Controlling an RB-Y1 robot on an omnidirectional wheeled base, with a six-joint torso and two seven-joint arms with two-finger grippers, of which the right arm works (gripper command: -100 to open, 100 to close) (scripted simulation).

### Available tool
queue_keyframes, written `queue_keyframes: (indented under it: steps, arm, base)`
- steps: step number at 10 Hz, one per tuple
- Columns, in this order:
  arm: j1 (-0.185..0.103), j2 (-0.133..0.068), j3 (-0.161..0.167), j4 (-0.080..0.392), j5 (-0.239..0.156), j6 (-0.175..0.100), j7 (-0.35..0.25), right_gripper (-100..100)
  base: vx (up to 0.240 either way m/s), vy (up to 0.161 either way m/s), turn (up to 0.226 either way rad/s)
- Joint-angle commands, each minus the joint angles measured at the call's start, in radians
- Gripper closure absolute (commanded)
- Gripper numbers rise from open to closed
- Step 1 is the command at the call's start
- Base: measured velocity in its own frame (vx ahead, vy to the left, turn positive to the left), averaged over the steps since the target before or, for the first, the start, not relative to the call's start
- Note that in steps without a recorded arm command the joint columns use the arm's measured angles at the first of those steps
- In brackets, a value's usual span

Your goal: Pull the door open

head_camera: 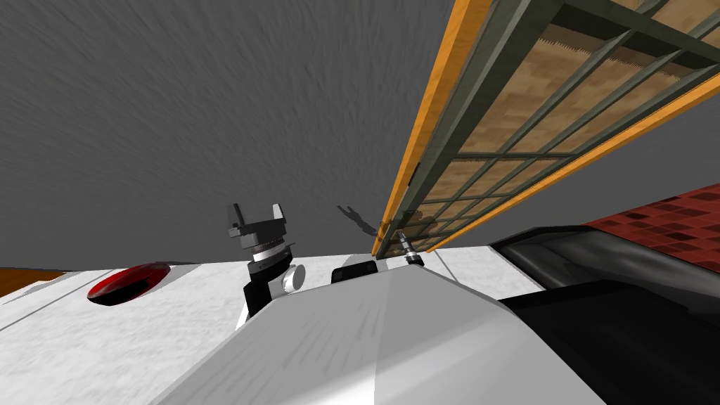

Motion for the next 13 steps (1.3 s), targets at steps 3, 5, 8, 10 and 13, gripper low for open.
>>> queue_keyframes:
  steps: [3,5,8,10,13]
  arm:
    - [-0.004,0.016,0.025,0.003,-0.006,0.011,-0.067,100]
    - [-0.018,0.016,0.039,0.012,-0.026,0.017,-0.133,100]
    - [-0.025,0.017,0.046,0.016,-0.035,0.02,-0.185,100]
    - [-0.032,0.017,0.052,0.021,-0.045,0.023,-0.225,100]
    - [-0.046,0.018,0.066,0.03,-0.065,0.03,-0.301,100]
  base:
    - [-0.032,-0.011,0.025]
    - [-0.029,-0.014,0.022]
    - [-0.033,-0.01,0.019]
    - [-0.018,-0.009,0.015]
    - [-0.035,-0.014,0.025]
